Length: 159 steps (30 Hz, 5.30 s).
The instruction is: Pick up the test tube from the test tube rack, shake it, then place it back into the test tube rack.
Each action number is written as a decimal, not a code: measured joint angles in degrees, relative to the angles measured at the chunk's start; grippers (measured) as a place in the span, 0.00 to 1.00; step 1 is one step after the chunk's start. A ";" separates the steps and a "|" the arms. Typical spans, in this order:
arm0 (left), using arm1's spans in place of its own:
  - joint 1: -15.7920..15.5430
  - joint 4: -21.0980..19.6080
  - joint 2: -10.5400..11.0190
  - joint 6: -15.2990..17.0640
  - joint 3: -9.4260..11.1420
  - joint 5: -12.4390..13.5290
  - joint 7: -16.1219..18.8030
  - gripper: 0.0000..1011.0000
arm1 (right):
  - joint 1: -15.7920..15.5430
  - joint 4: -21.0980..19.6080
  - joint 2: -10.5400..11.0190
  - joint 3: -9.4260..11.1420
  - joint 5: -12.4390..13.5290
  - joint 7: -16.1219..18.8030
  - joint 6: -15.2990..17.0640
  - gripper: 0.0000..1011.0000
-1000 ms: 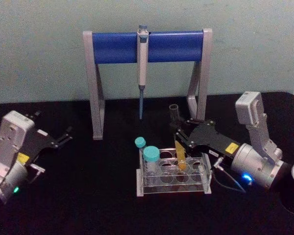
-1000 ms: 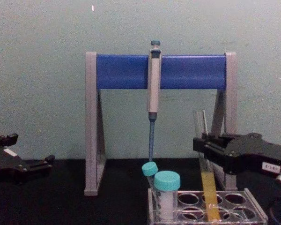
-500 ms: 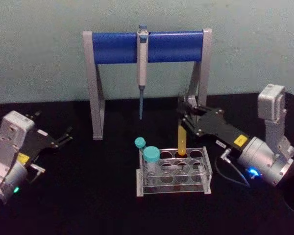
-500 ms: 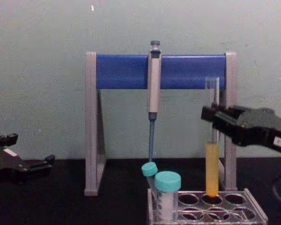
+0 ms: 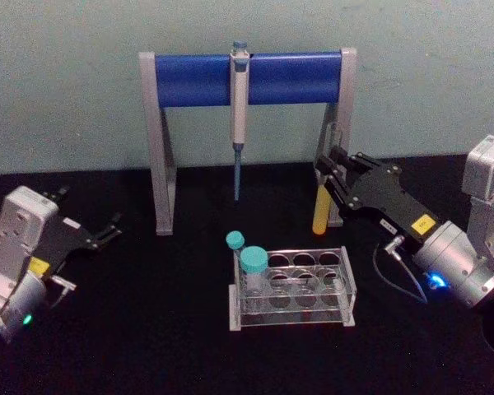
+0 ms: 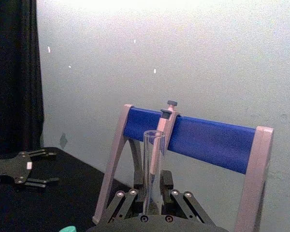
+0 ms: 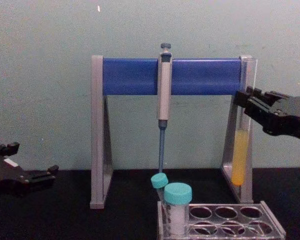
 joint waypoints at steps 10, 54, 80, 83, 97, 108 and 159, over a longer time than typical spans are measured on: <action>0.00 0.00 0.00 0.00 0.00 0.00 0.00 0.99 | 0.11 0.61 -0.89 0.67 -0.89 -0.13 -0.31 0.23; 0.00 0.00 0.00 0.00 0.00 0.00 0.00 0.99 | -4.07 -7.61 9.26 1.22 0.46 0.56 3.29 0.23; 0.00 0.00 0.00 0.00 0.00 0.00 0.00 0.99 | 1.54 0.57 -0.01 0.62 4.93 6.32 -0.15 0.23; 0.00 0.00 0.00 0.00 0.00 0.00 0.00 0.99 | 1.63 0.77 0.26 0.32 7.20 8.08 0.83 0.23; 0.00 0.00 0.00 0.00 0.00 0.00 0.00 0.99 | -0.12 -2.99 6.62 -0.72 14.35 13.61 7.70 0.23; 0.00 0.00 0.00 0.00 0.00 0.00 0.00 0.99 | -3.47 -9.03 12.94 0.64 11.18 7.09 9.18 0.23; 0.00 0.00 0.00 0.00 0.00 0.00 0.00 0.99 | -0.07 -6.95 9.50 -2.13 12.45 15.08 6.32 0.23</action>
